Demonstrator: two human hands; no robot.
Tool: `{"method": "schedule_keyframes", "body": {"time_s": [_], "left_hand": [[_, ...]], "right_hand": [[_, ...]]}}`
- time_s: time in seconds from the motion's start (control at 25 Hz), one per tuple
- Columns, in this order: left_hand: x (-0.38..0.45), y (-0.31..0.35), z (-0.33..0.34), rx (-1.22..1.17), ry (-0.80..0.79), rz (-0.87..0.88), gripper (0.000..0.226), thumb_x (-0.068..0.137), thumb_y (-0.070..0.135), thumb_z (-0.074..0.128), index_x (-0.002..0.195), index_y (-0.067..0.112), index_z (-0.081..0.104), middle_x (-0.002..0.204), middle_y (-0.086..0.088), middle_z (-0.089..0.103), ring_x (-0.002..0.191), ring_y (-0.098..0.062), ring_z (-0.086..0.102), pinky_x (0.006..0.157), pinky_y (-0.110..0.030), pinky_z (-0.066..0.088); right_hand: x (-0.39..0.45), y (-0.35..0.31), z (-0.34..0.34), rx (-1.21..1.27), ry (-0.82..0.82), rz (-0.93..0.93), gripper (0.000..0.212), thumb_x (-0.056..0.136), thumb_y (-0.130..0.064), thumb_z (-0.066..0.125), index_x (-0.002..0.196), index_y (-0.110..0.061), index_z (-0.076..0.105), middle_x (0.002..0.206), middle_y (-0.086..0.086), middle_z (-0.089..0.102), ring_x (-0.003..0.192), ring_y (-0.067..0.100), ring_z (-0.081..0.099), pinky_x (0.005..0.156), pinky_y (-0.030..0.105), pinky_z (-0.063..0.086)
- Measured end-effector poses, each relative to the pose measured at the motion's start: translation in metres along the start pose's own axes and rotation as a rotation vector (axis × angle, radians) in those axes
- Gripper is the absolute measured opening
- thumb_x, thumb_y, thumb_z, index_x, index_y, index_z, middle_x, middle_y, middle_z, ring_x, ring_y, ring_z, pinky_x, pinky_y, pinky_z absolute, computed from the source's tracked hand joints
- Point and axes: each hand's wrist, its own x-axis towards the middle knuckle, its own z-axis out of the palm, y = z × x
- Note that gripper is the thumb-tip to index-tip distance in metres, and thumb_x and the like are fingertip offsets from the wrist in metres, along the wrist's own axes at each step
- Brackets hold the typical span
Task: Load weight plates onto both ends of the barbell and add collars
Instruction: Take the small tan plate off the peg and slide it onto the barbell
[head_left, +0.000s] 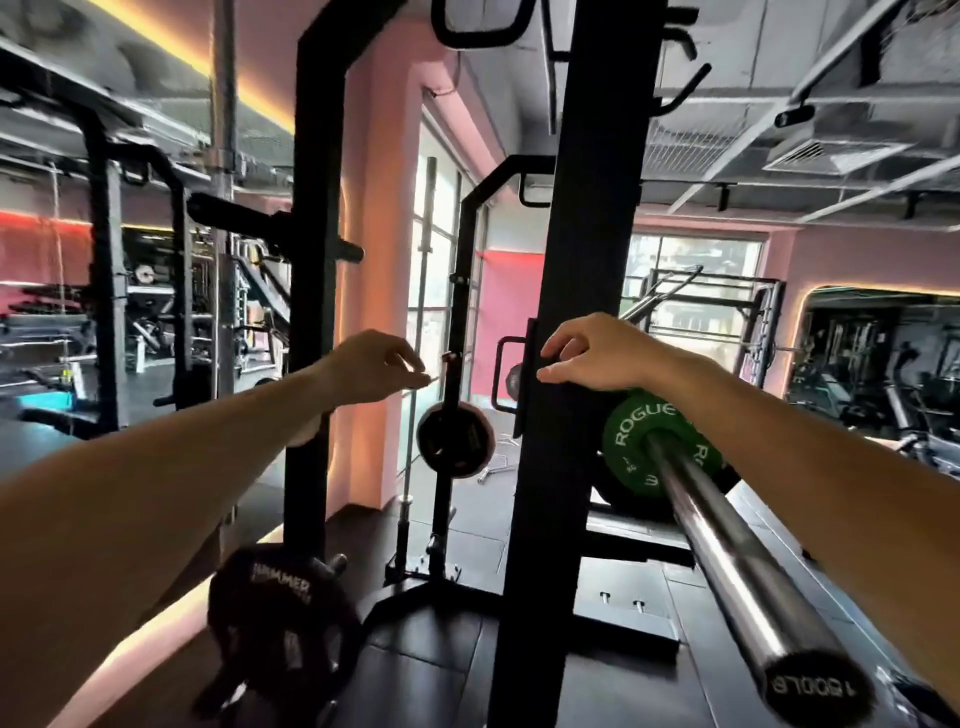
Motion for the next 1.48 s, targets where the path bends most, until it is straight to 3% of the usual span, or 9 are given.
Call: {"method": "schedule_keyframes", "body": {"time_s": [0.32, 0.48, 0.56, 0.68, 0.84, 0.96, 1.12, 1.32, 1.48], "left_hand": [[-0.074, -0.168, -0.097, 0.094, -0.031, -0.112, 0.014, 0.082, 0.034, 0.083, 0.090, 0.025, 0.074, 0.080, 0.011, 0.071, 0.075, -0.009, 0.066, 0.065, -0.021, 0.048], [-0.099, -0.229, -0.128, 0.088, -0.054, -0.150, 0.009, 0.081, 0.035, 0.083, 0.083, 0.032, 0.074, 0.076, 0.013, 0.070, 0.068, 0.001, 0.062, 0.057, -0.010, 0.041], [-0.106, -0.249, -0.138, 0.078, -0.072, -0.165, 0.008, 0.082, 0.032, 0.083, 0.083, 0.031, 0.074, 0.074, 0.018, 0.065, 0.066, 0.002, 0.058, 0.057, -0.012, 0.040], [-0.107, -0.272, -0.150, 0.064, -0.075, -0.182, 0.017, 0.084, 0.033, 0.081, 0.095, 0.021, 0.078, 0.080, 0.008, 0.070, 0.070, -0.008, 0.062, 0.063, -0.020, 0.046], [-0.098, -0.296, -0.152, 0.074, -0.062, -0.193, 0.023, 0.086, 0.036, 0.080, 0.100, 0.018, 0.077, 0.092, 0.000, 0.075, 0.075, -0.006, 0.065, 0.062, -0.014, 0.045], [-0.077, -0.321, -0.146, 0.062, -0.066, -0.206, 0.021, 0.087, 0.037, 0.078, 0.099, 0.021, 0.076, 0.093, 0.003, 0.074, 0.081, -0.009, 0.068, 0.069, -0.021, 0.050], [-0.025, -0.366, -0.128, 0.044, -0.040, -0.229, 0.005, 0.090, 0.035, 0.074, 0.087, 0.032, 0.070, 0.091, 0.003, 0.073, 0.084, -0.017, 0.070, 0.077, -0.032, 0.055], [0.072, -0.422, -0.091, 0.037, -0.047, -0.275, 0.005, 0.091, 0.033, 0.072, 0.091, 0.035, 0.067, 0.092, 0.007, 0.070, 0.084, -0.014, 0.068, 0.078, -0.030, 0.054], [0.133, -0.447, -0.057, -0.030, -0.106, -0.324, 0.032, 0.093, 0.035, 0.071, 0.121, 0.023, 0.064, 0.110, 0.004, 0.066, 0.092, -0.015, 0.068, 0.074, -0.027, 0.055]], "right_hand": [[0.017, -0.138, 0.120, -0.002, -0.139, -0.016, 0.030, 0.085, -0.041, 0.076, 0.110, -0.025, 0.070, 0.113, 0.000, 0.067, 0.106, 0.020, 0.063, 0.089, 0.029, 0.049], [0.021, -0.188, 0.187, 0.075, -0.227, 0.008, 0.034, 0.085, -0.036, 0.078, 0.115, -0.022, 0.070, 0.112, 0.002, 0.069, 0.104, 0.019, 0.063, 0.084, 0.024, 0.045], [0.028, -0.207, 0.207, 0.085, -0.255, 0.009, 0.035, 0.085, -0.036, 0.078, 0.116, -0.022, 0.070, 0.111, 0.002, 0.070, 0.106, 0.019, 0.062, 0.089, 0.024, 0.044], [0.047, -0.227, 0.227, 0.111, -0.233, 0.003, 0.032, 0.084, -0.036, 0.078, 0.112, -0.022, 0.071, 0.106, 0.003, 0.071, 0.101, 0.019, 0.064, 0.085, 0.024, 0.048], [0.074, -0.230, 0.254, 0.166, -0.249, 0.004, 0.021, 0.081, -0.037, 0.080, 0.097, -0.033, 0.067, 0.098, -0.002, 0.071, 0.085, 0.011, 0.063, 0.062, 0.014, 0.041], [0.109, -0.223, 0.277, 0.206, -0.231, 0.015, 0.020, 0.079, -0.037, 0.082, 0.085, -0.038, 0.063, 0.092, -0.003, 0.070, 0.073, 0.007, 0.063, 0.051, 0.007, 0.039], [0.175, -0.202, 0.325, 0.268, -0.231, 0.026, 0.023, 0.076, -0.037, 0.084, 0.078, -0.042, 0.062, 0.090, -0.003, 0.070, 0.074, 0.007, 0.064, 0.062, 0.015, 0.045], [0.272, -0.164, 0.377, 0.345, -0.209, 0.051, 0.029, 0.075, -0.038, 0.084, 0.086, -0.044, 0.058, 0.082, -0.011, 0.067, 0.081, 0.008, 0.066, 0.064, 0.017, 0.045], [0.325, -0.143, 0.408, 0.402, -0.136, 0.138, 0.058, 0.071, -0.046, 0.083, 0.123, -0.032, 0.060, 0.094, -0.008, 0.066, 0.088, 0.010, 0.064, 0.063, 0.018, 0.044]]}}
